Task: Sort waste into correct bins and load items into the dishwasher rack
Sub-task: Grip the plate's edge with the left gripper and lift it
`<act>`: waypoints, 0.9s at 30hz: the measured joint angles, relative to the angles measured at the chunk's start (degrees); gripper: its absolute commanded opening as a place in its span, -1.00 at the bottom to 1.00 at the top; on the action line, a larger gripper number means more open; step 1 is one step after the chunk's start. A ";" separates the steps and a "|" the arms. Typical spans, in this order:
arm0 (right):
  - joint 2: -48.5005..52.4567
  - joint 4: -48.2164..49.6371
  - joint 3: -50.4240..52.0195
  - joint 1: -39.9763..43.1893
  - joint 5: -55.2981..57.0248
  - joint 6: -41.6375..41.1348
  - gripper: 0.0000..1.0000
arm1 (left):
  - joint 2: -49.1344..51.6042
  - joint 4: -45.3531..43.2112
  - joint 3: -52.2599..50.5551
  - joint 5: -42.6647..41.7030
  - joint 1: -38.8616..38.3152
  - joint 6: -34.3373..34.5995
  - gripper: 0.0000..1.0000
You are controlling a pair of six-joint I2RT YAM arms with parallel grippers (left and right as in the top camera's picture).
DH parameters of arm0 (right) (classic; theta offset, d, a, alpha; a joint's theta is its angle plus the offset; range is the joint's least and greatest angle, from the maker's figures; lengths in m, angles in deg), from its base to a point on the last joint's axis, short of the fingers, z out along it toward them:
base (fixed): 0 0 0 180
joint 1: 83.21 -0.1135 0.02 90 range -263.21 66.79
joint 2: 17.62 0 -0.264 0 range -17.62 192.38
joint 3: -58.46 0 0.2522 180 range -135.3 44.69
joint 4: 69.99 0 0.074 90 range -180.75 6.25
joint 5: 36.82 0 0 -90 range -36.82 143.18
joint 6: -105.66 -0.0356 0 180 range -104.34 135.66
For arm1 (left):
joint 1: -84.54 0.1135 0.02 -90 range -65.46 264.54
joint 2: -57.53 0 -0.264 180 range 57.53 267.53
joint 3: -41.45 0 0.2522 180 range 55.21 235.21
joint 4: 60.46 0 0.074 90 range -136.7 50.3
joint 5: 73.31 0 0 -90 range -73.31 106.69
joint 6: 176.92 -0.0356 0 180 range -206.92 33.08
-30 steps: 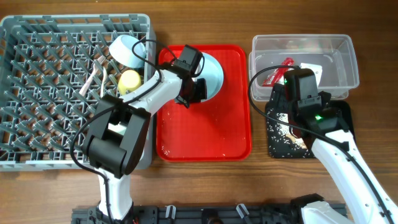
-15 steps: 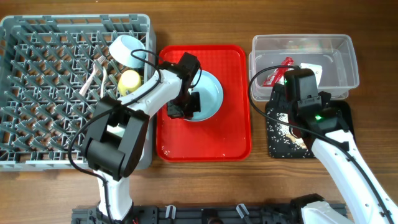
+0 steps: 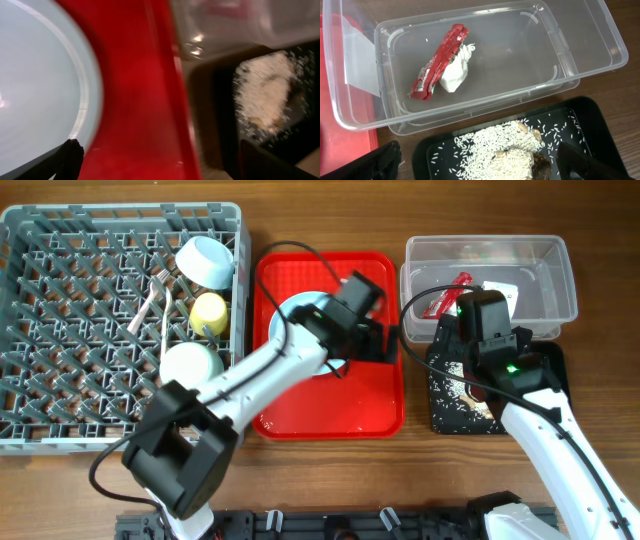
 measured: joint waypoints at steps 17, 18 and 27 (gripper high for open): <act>0.00 0.00 0.00 0.00 -0.02 0.00 1.00 | 5.66 -3.91 0.00 21.86 -5.79 4.24 0.12; 0.00 0.00 0.00 0.00 0.00 0.00 0.99 | 6.73 -4.28 0.02 22.99 -5.79 4.24 0.11; 0.00 0.00 0.00 0.00 0.00 0.00 0.99 | 11.34 -7.28 0.00 27.17 -5.35 4.26 -0.18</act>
